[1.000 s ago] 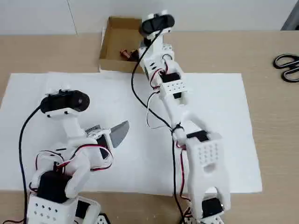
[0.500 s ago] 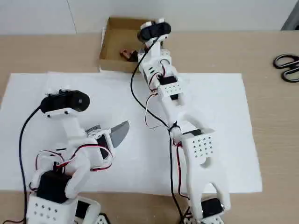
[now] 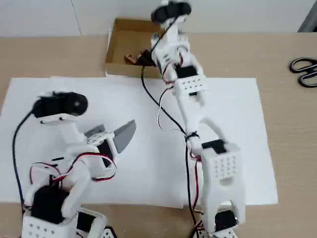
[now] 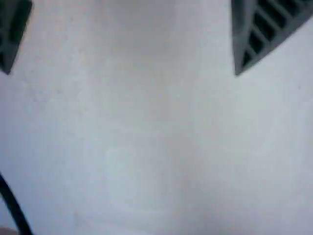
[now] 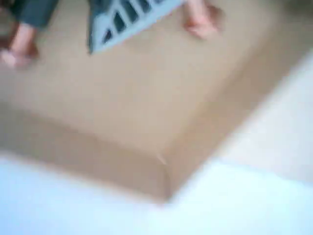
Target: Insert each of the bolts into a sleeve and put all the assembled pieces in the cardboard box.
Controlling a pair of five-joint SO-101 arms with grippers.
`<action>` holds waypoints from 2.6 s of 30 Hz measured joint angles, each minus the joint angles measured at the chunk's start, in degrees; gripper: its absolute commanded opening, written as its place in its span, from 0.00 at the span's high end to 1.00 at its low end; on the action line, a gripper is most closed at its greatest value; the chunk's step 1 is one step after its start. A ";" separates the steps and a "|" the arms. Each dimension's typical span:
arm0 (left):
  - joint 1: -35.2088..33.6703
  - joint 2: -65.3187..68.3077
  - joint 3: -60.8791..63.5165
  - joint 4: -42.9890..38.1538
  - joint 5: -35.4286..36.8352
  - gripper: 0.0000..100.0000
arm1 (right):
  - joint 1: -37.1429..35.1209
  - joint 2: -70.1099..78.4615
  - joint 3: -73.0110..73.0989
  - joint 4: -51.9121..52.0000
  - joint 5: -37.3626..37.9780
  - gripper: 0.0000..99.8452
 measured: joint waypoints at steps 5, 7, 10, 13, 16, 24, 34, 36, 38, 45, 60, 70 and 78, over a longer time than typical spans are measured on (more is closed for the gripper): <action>0.00 -0.26 -5.19 0.00 0.00 0.73 | 0.00 -16.00 0.00 16.62 0.00 0.77; 0.00 -2.11 -6.86 1.14 0.00 0.73 | 0.09 -22.86 -0.09 24.18 0.00 0.77; 0.00 -8.44 -8.09 2.64 0.00 0.73 | -0.18 -33.93 -0.09 36.40 0.00 0.77; 0.00 -16.97 -7.65 2.73 0.00 0.73 | -0.18 -46.33 -0.18 48.79 0.00 0.77; -0.09 -26.29 -4.04 2.73 0.00 0.73 | -0.26 -58.55 -0.53 59.60 0.00 0.77; -0.18 -34.64 5.54 2.73 0.00 0.73 | 5.80 -82.46 7.12 70.33 0.00 0.77; -0.18 -34.64 8.00 2.73 0.00 0.73 | 13.71 -119.56 50.55 63.91 0.00 0.77; -0.18 -34.64 10.64 2.73 0.00 0.73 | 13.71 -126.68 60.13 60.22 0.00 0.77; -0.18 -34.64 13.63 2.73 0.00 0.73 | 13.71 -133.89 69.10 56.88 0.00 0.77; -0.18 -34.64 23.38 2.73 0.00 0.73 | 13.80 -137.49 87.91 52.75 0.00 0.77; -17.05 -34.64 45.10 -9.85 -0.09 0.72 | 13.80 -137.85 115.78 42.90 0.00 0.77; -17.67 -34.64 50.20 -10.73 -0.09 0.73 | 13.89 -137.85 124.13 42.73 0.00 0.78; -18.11 -34.64 52.57 -10.73 -0.09 0.73 | 13.80 -137.85 124.75 41.85 0.00 0.78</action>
